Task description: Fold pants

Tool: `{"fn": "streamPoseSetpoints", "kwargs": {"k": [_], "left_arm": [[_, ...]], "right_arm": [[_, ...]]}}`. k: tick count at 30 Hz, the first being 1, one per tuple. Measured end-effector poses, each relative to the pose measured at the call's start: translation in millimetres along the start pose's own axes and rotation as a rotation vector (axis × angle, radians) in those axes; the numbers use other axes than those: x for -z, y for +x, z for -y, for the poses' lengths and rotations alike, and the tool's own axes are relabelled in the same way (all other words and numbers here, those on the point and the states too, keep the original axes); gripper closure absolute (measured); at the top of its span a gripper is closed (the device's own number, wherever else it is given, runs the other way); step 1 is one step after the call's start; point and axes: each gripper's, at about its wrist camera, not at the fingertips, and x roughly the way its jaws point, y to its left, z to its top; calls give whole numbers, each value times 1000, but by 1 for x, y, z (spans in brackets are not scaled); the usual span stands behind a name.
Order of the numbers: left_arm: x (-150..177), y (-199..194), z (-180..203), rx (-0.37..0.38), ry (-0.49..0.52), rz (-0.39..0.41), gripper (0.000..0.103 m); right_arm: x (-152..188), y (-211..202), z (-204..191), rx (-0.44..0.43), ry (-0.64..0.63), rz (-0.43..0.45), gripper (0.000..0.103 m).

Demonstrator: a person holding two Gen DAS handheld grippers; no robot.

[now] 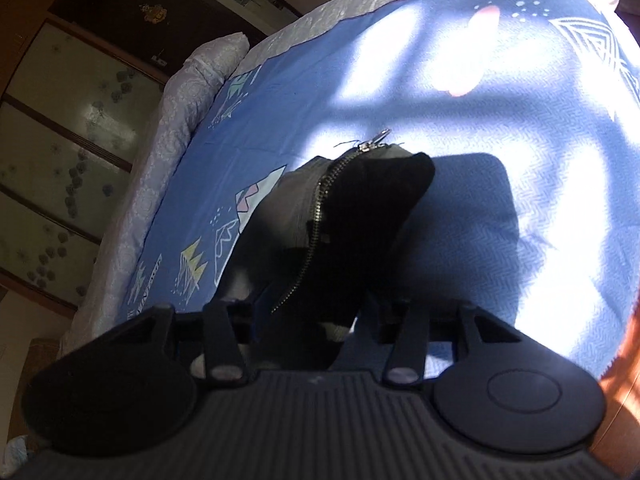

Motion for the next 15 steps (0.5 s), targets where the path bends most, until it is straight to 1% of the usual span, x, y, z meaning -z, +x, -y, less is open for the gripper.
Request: {"fn": "streamPoseSetpoints", "kwargs": {"k": [1,2,4,6,8,9,11,12,13,15], "left_arm": [[-2,-13,1,0,25,41,91],[-3,-25,1,-2,47,73,91],[-3,-41,-1,-33,77,115,91],[0,-42,-9,-75,69,92,91],[5,-36,-22,-122,23,31,91],[7,-34,-29,-128,-7,11,91],[9,-40,-41,-97,-62,-1,91],[8,-46,-43,-82,-77,-2,96],[6,-53,-43,-81,-76,0,99],[2,-66,-42,-95,-57,5,98]], "right_arm": [[1,4,-4,8,-19,-2,52],[6,2,-7,23,-44,1,62],[6,8,-15,105,-121,4,91],[3,8,-14,129,-132,49,92],[4,0,-9,151,-97,104,92],[6,-5,-7,157,-75,121,92],[12,-20,-4,163,-59,154,92],[13,-29,-5,161,-62,173,92],[12,-36,-5,157,-67,189,92],[17,-52,-2,158,-78,214,92]]}}
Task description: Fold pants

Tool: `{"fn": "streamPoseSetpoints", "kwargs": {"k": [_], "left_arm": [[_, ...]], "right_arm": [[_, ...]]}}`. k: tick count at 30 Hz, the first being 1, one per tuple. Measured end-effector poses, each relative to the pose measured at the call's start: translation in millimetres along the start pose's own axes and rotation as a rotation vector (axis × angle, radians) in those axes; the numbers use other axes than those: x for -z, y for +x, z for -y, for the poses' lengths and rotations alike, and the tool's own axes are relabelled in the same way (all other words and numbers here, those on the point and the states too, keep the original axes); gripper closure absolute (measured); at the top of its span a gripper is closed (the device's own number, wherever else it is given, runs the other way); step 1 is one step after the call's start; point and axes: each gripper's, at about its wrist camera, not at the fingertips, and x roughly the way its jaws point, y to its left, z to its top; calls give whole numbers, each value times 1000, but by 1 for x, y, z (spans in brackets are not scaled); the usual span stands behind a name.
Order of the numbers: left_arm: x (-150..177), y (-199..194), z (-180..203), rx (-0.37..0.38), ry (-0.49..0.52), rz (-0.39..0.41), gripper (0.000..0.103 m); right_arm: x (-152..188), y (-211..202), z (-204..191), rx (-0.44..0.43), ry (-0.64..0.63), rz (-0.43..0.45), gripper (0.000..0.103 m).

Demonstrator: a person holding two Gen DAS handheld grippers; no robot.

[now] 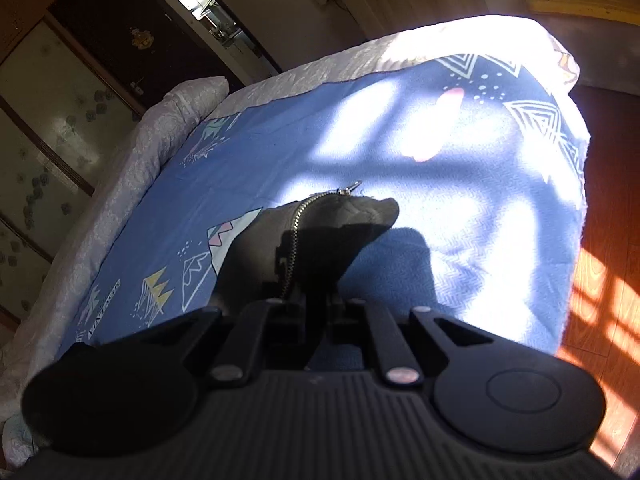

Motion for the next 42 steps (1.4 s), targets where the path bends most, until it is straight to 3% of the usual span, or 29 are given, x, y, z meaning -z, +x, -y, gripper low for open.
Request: {"fn": "streamPoseSetpoints", "kwargs": {"k": [1,3,5,7,9,10,11,13,16,19,24,30,33,36,39,42], "left_arm": [[1,-5,-1,-17,10,14,101],[1,-17,2,-135,91,103,101],[2,-23,-3,-192,130,122,100],[2,-25,-13,-165,87,91,100],[1,-30,-19,-139,56,102,100],[0,-31,-18,-130,54,109,100],[-1,-32,-16,-118,57,113,100],[-5,-29,-6,-87,69,116,100],[-10,-9,23,-53,119,109,100],[-13,23,60,-11,199,77,100],[0,94,125,38,367,26,99],[29,183,170,108,488,-79,99],[41,215,169,114,521,-124,99],[49,226,151,166,515,-104,98],[41,228,131,250,420,-124,98],[29,236,109,328,281,-167,98]], "right_arm": [[1,-3,3,6,-1,-6,92],[7,-3,14,35,8,-20,92],[14,4,22,66,3,-45,89],[16,8,28,62,7,-68,88],[15,-2,30,88,39,-35,78],[12,-9,32,112,60,4,67],[11,-22,35,150,92,64,64],[6,-41,40,197,148,154,64],[-6,-45,25,138,126,158,64],[-11,-32,-25,13,17,72,64],[1,27,-157,-218,-211,-161,63],[58,118,-363,-439,-680,-389,40],[110,179,-451,-441,-916,-520,37],[157,231,-505,-386,-1040,-559,37],[192,273,-521,-374,-992,-693,37],[235,287,-526,-276,-1098,-692,37]]}}
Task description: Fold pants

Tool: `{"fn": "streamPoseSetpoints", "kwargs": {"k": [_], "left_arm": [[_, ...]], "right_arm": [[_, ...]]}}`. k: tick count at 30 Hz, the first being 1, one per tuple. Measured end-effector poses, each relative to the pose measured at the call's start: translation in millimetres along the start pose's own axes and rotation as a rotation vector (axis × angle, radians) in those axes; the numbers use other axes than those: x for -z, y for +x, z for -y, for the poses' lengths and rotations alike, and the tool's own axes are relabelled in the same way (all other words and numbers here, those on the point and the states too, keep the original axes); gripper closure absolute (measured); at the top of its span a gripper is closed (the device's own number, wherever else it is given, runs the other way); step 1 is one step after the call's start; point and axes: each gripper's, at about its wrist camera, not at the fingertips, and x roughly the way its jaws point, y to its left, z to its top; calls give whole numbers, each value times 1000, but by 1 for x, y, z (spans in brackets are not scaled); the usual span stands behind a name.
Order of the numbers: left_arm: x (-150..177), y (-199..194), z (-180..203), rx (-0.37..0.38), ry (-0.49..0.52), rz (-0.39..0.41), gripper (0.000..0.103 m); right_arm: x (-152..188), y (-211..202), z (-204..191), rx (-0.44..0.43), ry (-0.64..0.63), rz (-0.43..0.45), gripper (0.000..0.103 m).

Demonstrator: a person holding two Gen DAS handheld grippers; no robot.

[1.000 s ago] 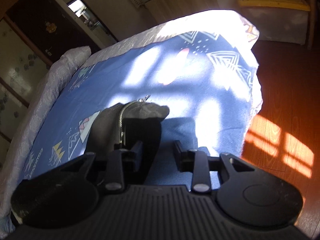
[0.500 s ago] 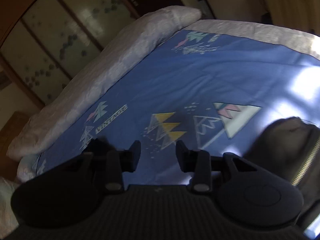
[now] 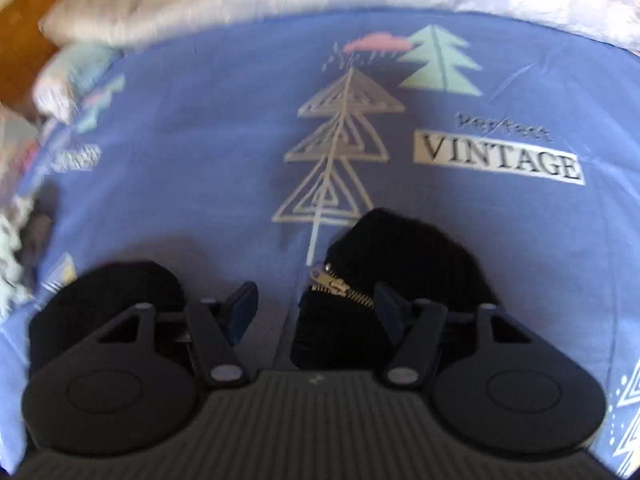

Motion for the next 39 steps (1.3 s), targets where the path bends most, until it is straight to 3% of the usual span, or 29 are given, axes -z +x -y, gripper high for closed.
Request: {"fn": "streamPoseSetpoints", "kwargs": {"k": [1,3,4,5,8,13,16,20,22,25,30,32,33,36,39], "left_arm": [[0,-1,-1,11,-9,3,98],[0,-1,1,1,13,4,98],[1,-1,3,-5,25,6,98],[1,-2,3,-6,28,7,98],[2,-2,1,-2,22,9,98],[1,-3,6,-18,40,15,98],[-1,-2,8,-23,43,16,98],[-1,1,17,-31,52,19,98],[0,0,21,-37,58,20,98],[0,0,23,-46,69,21,98],[1,0,29,-67,93,23,98],[1,1,32,-77,106,23,98],[1,3,32,-80,107,20,98],[-4,3,36,-76,73,-13,94],[-18,-11,44,-66,41,20,71]], "right_arm": [[2,7,-2,32,-16,-4,36],[9,9,-5,91,-68,48,48],[10,6,-2,77,-67,75,66],[9,0,6,23,-34,96,96],[4,-32,22,9,54,227,95],[5,-147,94,-173,316,582,95],[32,-218,149,-206,432,779,95],[101,-285,237,-118,619,952,95],[140,-295,282,-45,731,972,95],[199,-282,346,32,912,933,95],[301,-213,405,114,1300,752,87],[331,-201,412,91,1387,740,71],[340,-198,413,70,1410,746,66],[357,-206,405,28,1381,764,65],[342,-225,396,18,1225,733,65]]}}
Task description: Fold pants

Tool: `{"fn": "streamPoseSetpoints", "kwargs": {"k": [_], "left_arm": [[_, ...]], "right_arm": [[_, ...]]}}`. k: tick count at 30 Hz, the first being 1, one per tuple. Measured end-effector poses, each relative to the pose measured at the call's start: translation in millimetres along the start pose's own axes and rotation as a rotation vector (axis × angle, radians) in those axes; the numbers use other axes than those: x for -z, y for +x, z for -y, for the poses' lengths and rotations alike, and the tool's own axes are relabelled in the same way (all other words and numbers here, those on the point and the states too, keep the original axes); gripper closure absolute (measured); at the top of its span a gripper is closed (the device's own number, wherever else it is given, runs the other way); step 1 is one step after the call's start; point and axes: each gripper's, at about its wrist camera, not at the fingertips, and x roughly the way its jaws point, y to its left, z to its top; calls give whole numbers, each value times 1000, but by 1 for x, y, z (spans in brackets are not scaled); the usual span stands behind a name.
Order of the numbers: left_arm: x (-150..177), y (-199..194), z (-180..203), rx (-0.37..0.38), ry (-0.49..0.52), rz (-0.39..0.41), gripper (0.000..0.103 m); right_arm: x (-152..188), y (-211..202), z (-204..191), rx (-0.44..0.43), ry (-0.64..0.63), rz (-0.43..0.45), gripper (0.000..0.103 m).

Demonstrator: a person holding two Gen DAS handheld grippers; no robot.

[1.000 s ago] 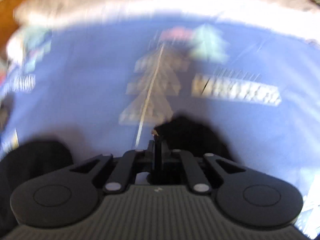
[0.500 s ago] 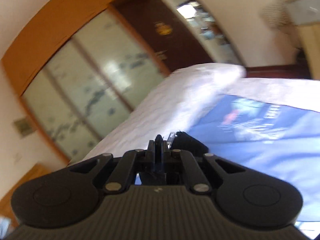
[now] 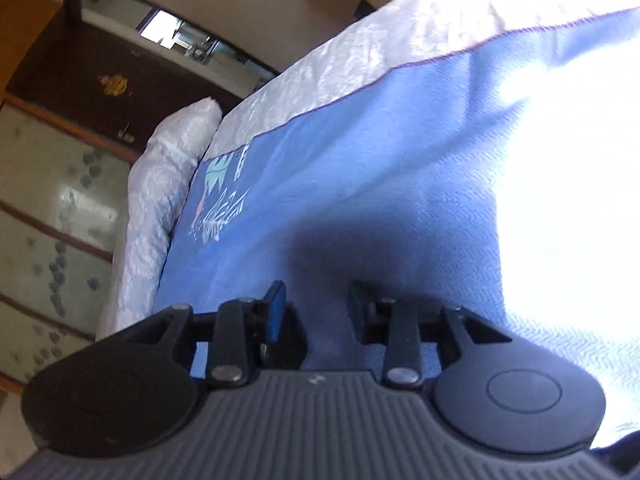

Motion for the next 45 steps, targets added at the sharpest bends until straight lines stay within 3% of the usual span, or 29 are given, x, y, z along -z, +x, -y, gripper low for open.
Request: {"fn": "streamPoseSetpoints", "kwargs": {"k": [3,5,9,11,13,14,15,16,17,19,22,25,27,29,30,32,34,36,39,42,45], "left_arm": [[-30,-12,13,-9,32,72,65],[-53,-7,21,-12,36,83,60],[-94,36,39,-85,73,27,55],[-106,64,44,-133,63,-2,55],[-113,93,44,-158,37,-54,43],[-116,107,42,-191,27,-78,42],[-116,120,39,-223,23,-86,46],[-117,125,40,-236,38,-59,50],[-119,130,44,-249,62,-45,58],[-125,141,48,-250,94,-56,100],[-138,156,55,-263,83,-25,100],[-154,160,65,-315,102,107,100],[-163,165,63,-373,68,153,96],[-169,171,55,-383,22,123,92],[-170,168,52,-371,2,111,92],[-168,151,50,-324,-1,111,91],[-164,130,52,-292,41,119,83],[-157,110,56,-299,100,134,72],[-145,80,52,-301,143,124,71],[-122,45,38,-253,121,117,67],[-96,16,21,-233,87,104,66]], "right_arm": [[6,-8,-24,-124,-79,-82,65],[14,-4,-36,-158,-117,-140,63],[34,27,-50,-111,-140,-238,63],[41,42,-49,-55,-146,-241,63],[46,57,-52,3,-186,-236,63],[47,62,-52,35,-203,-230,67],[47,64,-52,37,-204,-226,74],[45,67,-54,34,-205,-227,91],[45,65,-55,29,-210,-222,93],[41,64,-68,26,-260,-190,94],[31,75,-95,-9,-298,-138,94],[18,102,-118,-52,-252,-97,94],[18,125,-128,-38,-253,-80,85],[21,149,-129,69,-247,-108,48],[24,150,-126,93,-235,-102,48],[27,144,-118,57,-234,-102,48],[29,130,-111,48,-257,-103,48],[25,113,-101,44,-260,-67,48],[13,91,-73,45,-204,-19,47],[11,85,-48,77,-137,-40,46],[18,95,-47,75,-143,-58,46]]}}
